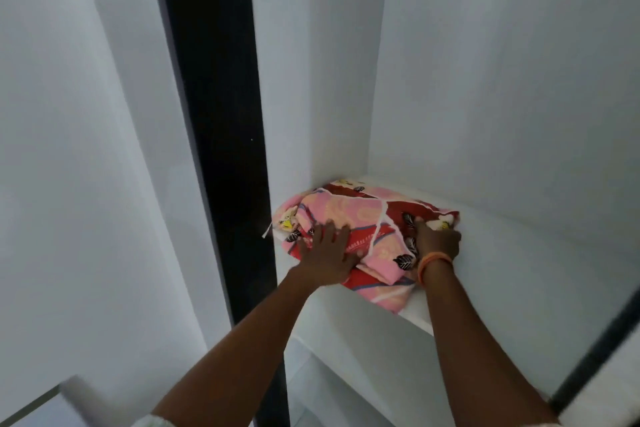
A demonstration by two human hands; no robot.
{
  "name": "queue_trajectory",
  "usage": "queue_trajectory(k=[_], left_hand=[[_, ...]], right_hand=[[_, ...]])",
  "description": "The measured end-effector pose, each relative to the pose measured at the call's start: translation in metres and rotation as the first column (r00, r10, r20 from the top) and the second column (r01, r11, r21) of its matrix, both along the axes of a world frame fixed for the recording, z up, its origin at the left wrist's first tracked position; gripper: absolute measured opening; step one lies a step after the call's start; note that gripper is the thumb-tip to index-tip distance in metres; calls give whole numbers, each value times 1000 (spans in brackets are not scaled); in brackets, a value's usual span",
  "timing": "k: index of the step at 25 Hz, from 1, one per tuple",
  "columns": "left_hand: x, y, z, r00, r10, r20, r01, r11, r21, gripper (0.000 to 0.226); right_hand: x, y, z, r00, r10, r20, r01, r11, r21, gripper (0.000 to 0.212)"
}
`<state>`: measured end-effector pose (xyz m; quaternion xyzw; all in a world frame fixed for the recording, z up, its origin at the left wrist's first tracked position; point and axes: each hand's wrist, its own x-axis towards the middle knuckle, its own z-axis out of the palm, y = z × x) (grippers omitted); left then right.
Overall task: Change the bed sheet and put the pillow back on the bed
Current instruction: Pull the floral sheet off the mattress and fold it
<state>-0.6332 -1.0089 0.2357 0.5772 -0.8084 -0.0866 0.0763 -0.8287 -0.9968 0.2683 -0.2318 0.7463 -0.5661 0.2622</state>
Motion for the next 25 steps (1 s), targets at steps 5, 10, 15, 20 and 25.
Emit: queue_trajectory(k=[5,10,15,20,25], left_hand=[[-12,-18,-21,998,-17,59,26,987,-157,92],[-27,-62,-20,995,-87,50,93,988,-127,77],[-30,-89,-19,988,-152,-26,147,979,-140,70],[-39,-52,-17,996,-56,-66,25,913,-408,55],[-97,48,-13,831,-454,-321,261,828,-496,39]], right_hand=[[-8,20,-1,878,273,-393,-179,949,260,104],[8,10,-30,922,96,-375,-103,995,1,70],[4,7,-33,941,23,-338,-72,988,-133,43],[8,34,-41,950,-8,-313,-43,987,-154,45],[7,107,-42,939,-218,-267,169,966,-196,36]])
